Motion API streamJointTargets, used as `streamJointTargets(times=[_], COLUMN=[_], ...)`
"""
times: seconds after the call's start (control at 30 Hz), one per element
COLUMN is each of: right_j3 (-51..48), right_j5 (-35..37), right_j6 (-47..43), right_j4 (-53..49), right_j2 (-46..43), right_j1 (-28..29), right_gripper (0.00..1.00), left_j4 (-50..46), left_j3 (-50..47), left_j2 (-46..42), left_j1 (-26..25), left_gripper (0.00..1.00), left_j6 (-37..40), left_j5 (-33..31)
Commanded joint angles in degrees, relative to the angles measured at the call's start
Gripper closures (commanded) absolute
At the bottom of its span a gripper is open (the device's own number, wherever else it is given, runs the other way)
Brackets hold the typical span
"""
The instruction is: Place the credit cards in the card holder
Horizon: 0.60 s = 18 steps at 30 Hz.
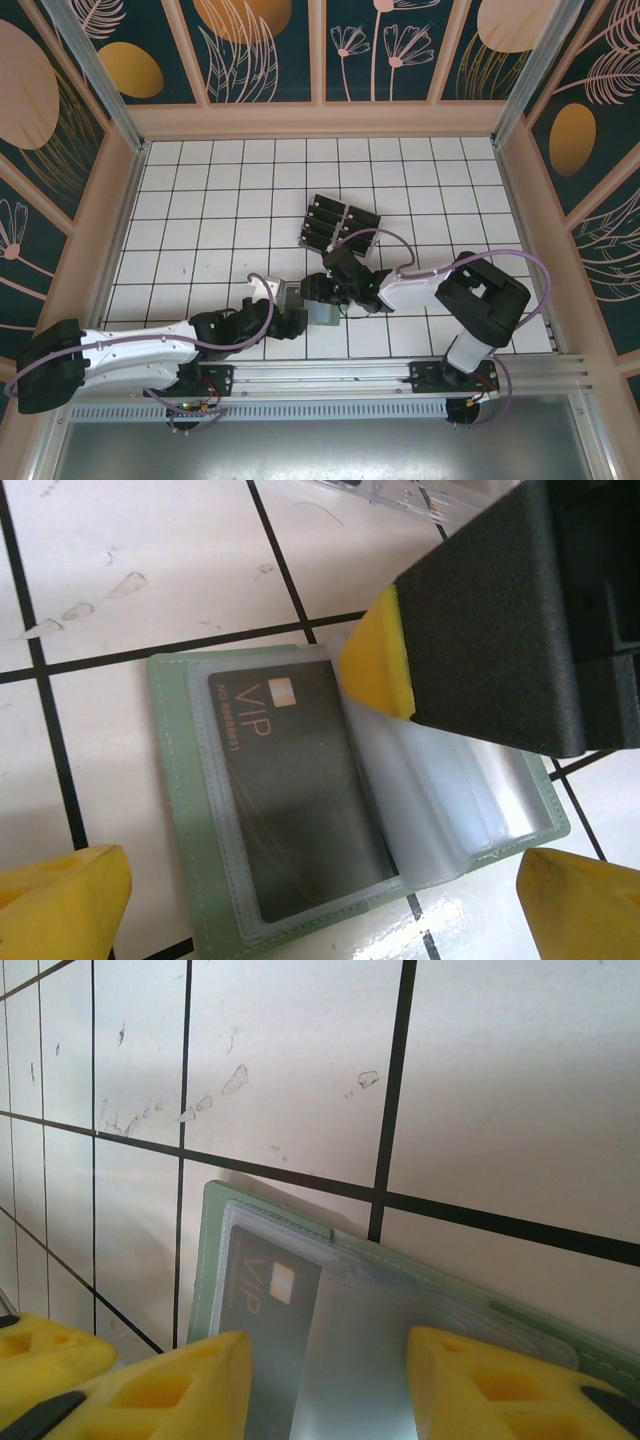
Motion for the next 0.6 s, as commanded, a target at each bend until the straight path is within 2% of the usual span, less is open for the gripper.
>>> streamJointTargets(times=[0.0,0.57], right_j3=[0.0,-1.4], right_j5=[-0.6,-0.9], right_j6=[1.0,1.8], right_j4=[0.4,1.9], right_j2=[1.5,0.6], right_j1=[0.5,0.5], right_gripper=[0.55,0.55], left_j4=[1.9,3.7], left_j3=[0.6,4.6], left_j2=[1.9,10.0], left_j1=[-0.4,-0.4], left_gripper=[0.01,0.01], left_j6=[1.7,3.0], left_j5=[0.0,-3.1])
